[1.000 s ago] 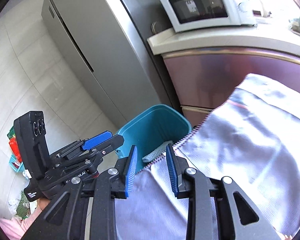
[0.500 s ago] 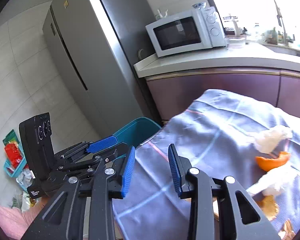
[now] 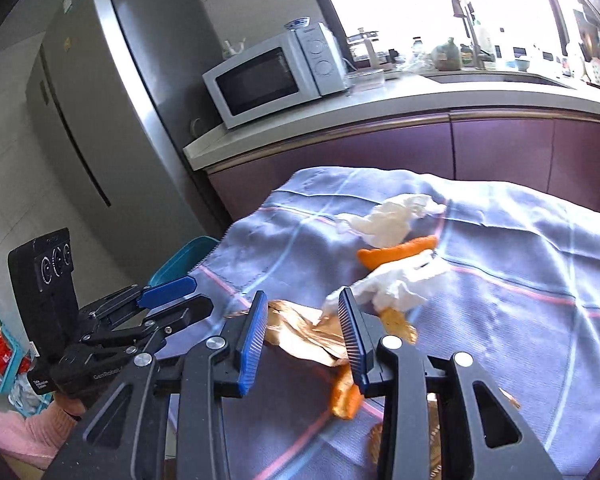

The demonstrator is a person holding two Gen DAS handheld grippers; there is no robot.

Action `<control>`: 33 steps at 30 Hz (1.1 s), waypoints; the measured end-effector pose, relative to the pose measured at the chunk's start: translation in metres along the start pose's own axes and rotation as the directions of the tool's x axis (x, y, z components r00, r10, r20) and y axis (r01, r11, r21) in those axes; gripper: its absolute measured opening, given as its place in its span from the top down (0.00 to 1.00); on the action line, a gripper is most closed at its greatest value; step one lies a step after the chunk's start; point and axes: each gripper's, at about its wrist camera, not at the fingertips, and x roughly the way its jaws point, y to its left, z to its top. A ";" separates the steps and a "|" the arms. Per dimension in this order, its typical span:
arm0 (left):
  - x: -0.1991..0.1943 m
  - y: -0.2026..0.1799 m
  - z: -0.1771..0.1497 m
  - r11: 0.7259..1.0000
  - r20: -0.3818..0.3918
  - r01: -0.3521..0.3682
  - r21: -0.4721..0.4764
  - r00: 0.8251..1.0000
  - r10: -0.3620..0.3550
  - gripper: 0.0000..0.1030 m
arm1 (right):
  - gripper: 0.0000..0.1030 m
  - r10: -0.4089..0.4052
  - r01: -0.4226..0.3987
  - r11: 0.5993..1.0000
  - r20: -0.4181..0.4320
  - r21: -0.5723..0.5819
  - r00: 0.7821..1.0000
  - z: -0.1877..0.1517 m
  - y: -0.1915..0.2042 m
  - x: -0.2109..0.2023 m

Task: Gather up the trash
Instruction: 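Move both open grippers back over the trash on the cloth, then grasp the gold snack wrapper with the left gripper while the right gripper grasps the white tissue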

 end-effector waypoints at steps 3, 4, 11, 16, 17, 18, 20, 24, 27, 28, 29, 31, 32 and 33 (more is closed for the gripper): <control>0.009 -0.009 0.000 1.000 -0.012 0.023 0.015 1.000 -0.023 0.46 | 0.66 -0.033 0.033 0.999 0.006 0.039 0.999 -0.006 -0.020 -0.007; 0.011 -0.012 0.001 0.999 -0.013 0.029 0.022 1.000 -0.028 0.45 | 0.65 -0.042 0.041 0.998 0.004 0.050 0.999 -0.007 -0.025 -0.007; 0.024 -0.016 -0.001 0.998 -0.056 0.066 0.003 0.996 -0.066 0.41 | 0.60 -0.072 0.073 0.993 -0.012 0.096 0.997 -0.011 -0.048 -0.004; 0.029 -0.019 -0.003 0.998 -0.066 0.058 0.020 0.996 -0.057 0.39 | 0.55 -0.074 0.076 0.993 -0.025 0.095 0.997 -0.005 -0.051 0.007; 0.029 -0.020 -0.002 0.998 -0.065 0.059 0.027 0.996 -0.057 0.38 | 0.55 -0.076 0.078 0.993 -0.025 0.092 0.997 -0.003 -0.051 0.009; 0.029 -0.022 -0.002 0.998 -0.064 0.061 0.035 0.996 -0.059 0.38 | 0.55 -0.071 0.073 0.993 -0.027 0.089 0.997 -0.001 -0.051 0.012; 0.030 -0.025 -0.002 0.997 -0.063 0.058 0.049 0.997 -0.055 0.38 | 0.52 -0.074 0.077 0.993 -0.035 0.090 0.997 0.002 -0.052 0.017; 0.037 -0.029 0.000 0.996 -0.070 0.049 0.079 0.997 -0.044 0.39 | 0.49 -0.070 0.076 0.992 -0.059 0.101 0.996 0.010 -0.054 0.030; 0.043 -0.029 -0.001 0.995 -0.084 0.051 0.083 0.996 -0.044 0.42 | 0.49 -0.069 0.076 0.991 -0.066 0.110 0.995 0.014 -0.056 0.039; 0.044 -0.029 -0.001 0.995 -0.088 0.051 0.082 0.995 -0.044 0.42 | 0.47 -0.072 0.080 0.991 -0.075 0.109 0.995 0.015 -0.056 0.042; 0.047 -0.028 -0.001 0.996 -0.092 0.049 0.081 0.995 -0.042 0.43 | 0.47 -0.079 0.088 0.990 -0.083 0.112 0.993 0.016 -0.058 0.046; 0.050 -0.028 -0.002 0.996 -0.100 0.047 0.079 0.994 -0.039 0.45 | 0.47 -0.084 0.097 0.988 -0.103 0.123 0.991 0.017 -0.060 0.053; 0.051 -0.027 -0.003 0.996 -0.102 0.046 0.077 0.994 -0.038 0.46 | 0.47 -0.089 0.103 0.986 -0.111 0.129 0.990 0.017 -0.062 0.055; 0.051 -0.027 -0.003 0.996 -0.103 0.048 0.076 0.994 -0.040 0.47 | 0.46 -0.090 0.107 0.984 -0.119 0.140 0.989 0.017 -0.064 0.058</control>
